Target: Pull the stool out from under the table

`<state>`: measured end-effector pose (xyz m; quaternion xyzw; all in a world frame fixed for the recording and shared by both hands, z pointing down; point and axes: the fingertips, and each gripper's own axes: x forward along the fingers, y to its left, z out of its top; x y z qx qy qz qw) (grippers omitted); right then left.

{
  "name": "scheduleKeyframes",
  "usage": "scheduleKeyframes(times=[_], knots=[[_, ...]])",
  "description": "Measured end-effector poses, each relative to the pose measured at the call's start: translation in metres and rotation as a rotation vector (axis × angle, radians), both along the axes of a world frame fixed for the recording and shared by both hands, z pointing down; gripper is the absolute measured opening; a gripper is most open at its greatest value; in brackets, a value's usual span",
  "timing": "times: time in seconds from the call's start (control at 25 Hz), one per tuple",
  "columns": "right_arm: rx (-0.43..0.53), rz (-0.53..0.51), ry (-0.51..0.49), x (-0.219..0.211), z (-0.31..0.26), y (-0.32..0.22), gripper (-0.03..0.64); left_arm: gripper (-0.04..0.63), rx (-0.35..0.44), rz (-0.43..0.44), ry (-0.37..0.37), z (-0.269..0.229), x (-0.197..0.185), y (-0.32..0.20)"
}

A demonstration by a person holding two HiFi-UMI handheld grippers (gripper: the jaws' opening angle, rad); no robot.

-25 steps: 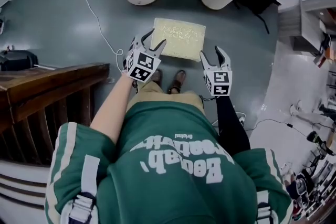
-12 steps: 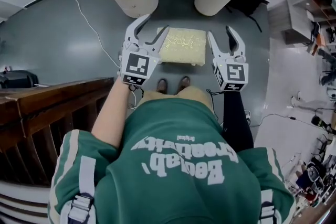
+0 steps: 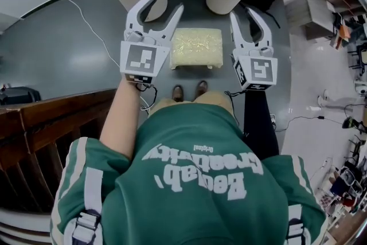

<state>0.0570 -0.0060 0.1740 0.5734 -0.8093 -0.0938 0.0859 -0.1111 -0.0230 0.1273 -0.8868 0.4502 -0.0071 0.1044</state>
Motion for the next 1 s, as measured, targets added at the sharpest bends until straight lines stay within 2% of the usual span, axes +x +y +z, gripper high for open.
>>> scheduleKeyframes(times=[0.08,0.12,0.16,0.2,0.36,1.0], knots=[[0.021,0.004,0.009,-0.002,-0.007,0.003,0.136,0.239,0.023,-0.004,-0.004,-0.007,0.002,0.001],[0.035,0.008,0.018,-0.003,-0.011,0.004,0.094,0.182,0.033,-0.014,-0.01,-0.01,0.002,0.002],[0.049,0.009,0.028,-0.005,-0.015,0.006,0.005,0.073,0.042,-0.028,-0.014,-0.012,0.001,0.004],[0.061,0.003,0.035,-0.007,-0.018,0.009,0.006,0.015,0.046,-0.038,-0.015,-0.013,0.0,0.005],[0.085,-0.002,0.039,-0.01,-0.023,0.017,0.006,0.015,0.047,-0.042,0.0,-0.014,-0.002,0.011],[0.075,-0.003,0.051,-0.008,-0.021,0.011,0.005,0.015,0.064,-0.053,0.008,-0.018,-0.004,0.007]])
